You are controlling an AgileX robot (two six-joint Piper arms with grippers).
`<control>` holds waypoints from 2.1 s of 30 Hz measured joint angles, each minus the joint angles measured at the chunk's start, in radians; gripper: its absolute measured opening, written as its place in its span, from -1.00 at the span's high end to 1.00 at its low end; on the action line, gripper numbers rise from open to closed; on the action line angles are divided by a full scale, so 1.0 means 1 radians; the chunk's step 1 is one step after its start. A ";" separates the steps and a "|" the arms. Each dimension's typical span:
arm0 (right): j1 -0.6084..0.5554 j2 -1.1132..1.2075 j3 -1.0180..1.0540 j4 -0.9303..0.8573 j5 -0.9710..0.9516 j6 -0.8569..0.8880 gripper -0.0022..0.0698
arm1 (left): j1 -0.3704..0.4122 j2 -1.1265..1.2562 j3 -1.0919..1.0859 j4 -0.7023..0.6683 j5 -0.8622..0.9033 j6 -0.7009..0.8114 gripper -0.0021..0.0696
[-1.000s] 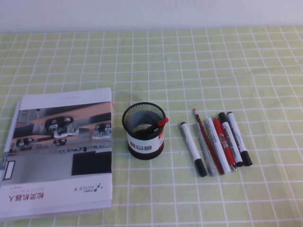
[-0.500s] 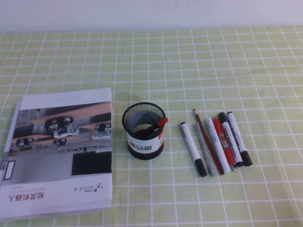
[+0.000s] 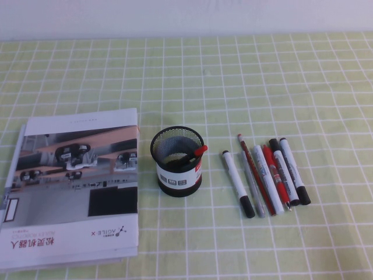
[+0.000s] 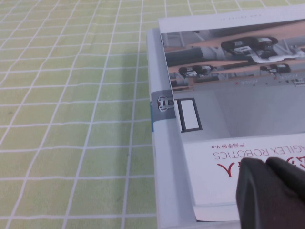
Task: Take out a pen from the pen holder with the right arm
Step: 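Take a marker out of the pen holder and lay it on the table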
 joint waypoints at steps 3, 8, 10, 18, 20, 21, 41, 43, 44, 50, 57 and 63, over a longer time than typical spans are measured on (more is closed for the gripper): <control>0.000 0.000 0.000 0.035 0.017 0.000 0.97 | 0.000 0.000 0.000 0.000 0.000 0.000 0.96; 0.000 0.028 -0.056 0.044 0.147 -0.023 0.97 | 0.000 0.000 0.000 0.000 0.000 0.000 0.96; 0.000 0.077 -0.106 0.045 0.188 -0.053 0.97 | 0.000 0.000 0.000 0.000 0.000 0.000 0.96; 0.000 0.374 -0.304 0.049 0.270 -0.244 0.97 | 0.000 0.000 0.000 0.000 0.000 0.000 0.96; 0.000 0.448 -0.347 0.064 0.275 -0.288 0.97 | 0.000 0.000 0.000 0.000 0.000 0.000 0.96; 0.000 0.482 -0.364 0.083 0.275 -0.316 0.97 | 0.000 0.000 0.000 0.000 0.000 0.000 0.96; 0.603 1.054 -0.517 -0.018 -0.307 -0.346 0.95 | 0.000 0.000 0.000 0.000 0.000 0.000 0.96; 0.673 1.102 -0.519 -0.037 -0.405 -0.344 0.89 | 0.000 0.000 0.000 0.000 0.000 0.000 0.96; 0.706 1.130 -0.519 -0.047 -0.459 -0.343 0.84 | 0.000 0.000 0.000 0.000 0.000 0.000 0.96; 0.799 1.270 -0.485 -0.217 -0.786 -0.239 0.28 | 0.000 0.000 0.000 0.000 0.000 0.000 0.96; 0.800 1.444 -0.459 -0.428 -1.093 -0.043 -0.22 | 0.000 0.000 0.000 0.000 0.000 0.000 0.96; 0.800 1.644 -0.462 -0.521 -1.263 -0.027 -0.25 | 0.000 0.000 0.000 0.000 0.000 0.000 0.96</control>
